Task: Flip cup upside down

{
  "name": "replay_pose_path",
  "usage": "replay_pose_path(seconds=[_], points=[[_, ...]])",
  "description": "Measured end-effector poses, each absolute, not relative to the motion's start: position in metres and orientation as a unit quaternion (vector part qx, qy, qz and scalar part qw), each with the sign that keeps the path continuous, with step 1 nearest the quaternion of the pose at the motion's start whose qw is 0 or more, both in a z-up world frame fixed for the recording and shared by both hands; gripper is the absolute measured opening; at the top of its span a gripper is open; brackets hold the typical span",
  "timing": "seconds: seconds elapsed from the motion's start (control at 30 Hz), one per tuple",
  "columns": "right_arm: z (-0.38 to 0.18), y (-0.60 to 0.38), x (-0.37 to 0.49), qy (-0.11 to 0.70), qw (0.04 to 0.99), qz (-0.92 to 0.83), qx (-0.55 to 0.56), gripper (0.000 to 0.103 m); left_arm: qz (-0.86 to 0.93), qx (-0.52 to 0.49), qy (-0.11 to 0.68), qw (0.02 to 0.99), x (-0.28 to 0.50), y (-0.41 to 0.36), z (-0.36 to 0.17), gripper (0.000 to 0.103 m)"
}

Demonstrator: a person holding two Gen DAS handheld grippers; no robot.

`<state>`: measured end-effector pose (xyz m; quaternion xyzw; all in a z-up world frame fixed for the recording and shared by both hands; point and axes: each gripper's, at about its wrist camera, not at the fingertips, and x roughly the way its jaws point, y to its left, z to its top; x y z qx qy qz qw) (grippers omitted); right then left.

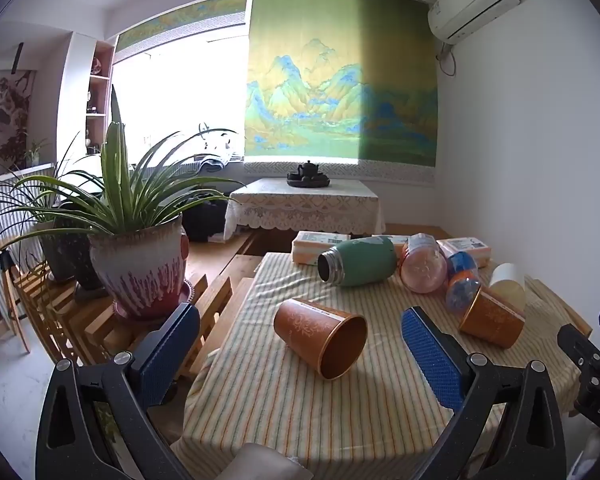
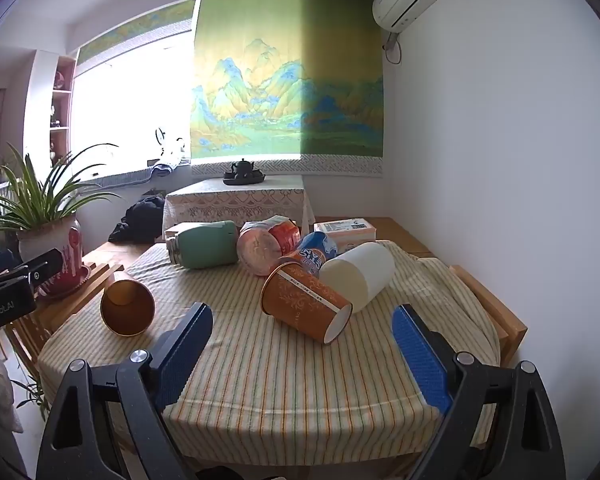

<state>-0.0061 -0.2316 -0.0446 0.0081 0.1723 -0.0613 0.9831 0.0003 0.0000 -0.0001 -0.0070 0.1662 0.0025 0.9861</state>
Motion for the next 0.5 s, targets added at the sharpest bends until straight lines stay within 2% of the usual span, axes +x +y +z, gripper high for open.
replay_pose_path(seconds=[0.5], points=[[-0.0489, -0.2367, -0.0013, 0.171, 0.983, -0.062, 0.008, 0.089, 0.006, -0.014, 0.156, 0.988, -0.0039, -0.0011, -0.0004, 0.102]])
